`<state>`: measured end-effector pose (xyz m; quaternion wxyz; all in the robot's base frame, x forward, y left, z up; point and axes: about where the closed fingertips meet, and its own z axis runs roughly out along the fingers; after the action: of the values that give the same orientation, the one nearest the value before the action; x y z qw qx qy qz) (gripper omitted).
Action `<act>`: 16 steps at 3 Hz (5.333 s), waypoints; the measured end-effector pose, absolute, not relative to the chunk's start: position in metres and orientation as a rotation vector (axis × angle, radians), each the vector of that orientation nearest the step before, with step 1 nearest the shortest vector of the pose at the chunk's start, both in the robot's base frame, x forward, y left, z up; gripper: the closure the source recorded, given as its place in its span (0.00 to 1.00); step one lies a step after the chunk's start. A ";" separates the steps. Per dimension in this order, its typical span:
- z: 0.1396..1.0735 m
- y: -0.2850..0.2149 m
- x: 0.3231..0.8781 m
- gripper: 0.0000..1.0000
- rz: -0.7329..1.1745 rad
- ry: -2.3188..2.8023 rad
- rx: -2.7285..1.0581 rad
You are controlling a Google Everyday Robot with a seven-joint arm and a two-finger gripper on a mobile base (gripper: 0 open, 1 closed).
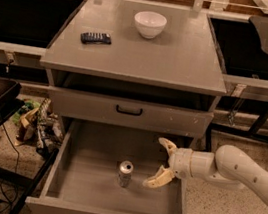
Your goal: Pick redbull can from middle drawer and place on counter
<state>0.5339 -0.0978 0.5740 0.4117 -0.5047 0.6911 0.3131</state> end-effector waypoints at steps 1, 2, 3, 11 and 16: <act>0.550 -0.072 0.546 0.00 0.853 1.679 -1.358; 0.532 -0.050 0.551 0.00 0.911 1.619 -1.449; 0.532 -0.050 0.551 0.00 0.911 1.620 -1.449; 0.437 -0.005 0.572 0.65 0.945 1.513 -1.532; 0.670 -0.011 0.561 1.00 0.967 1.570 -1.457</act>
Offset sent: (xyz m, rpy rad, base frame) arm 0.0237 0.0645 -0.0630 0.0093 -0.0075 0.3024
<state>0.5606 -0.0114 0.6697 0.3856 -0.5720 0.6163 0.3799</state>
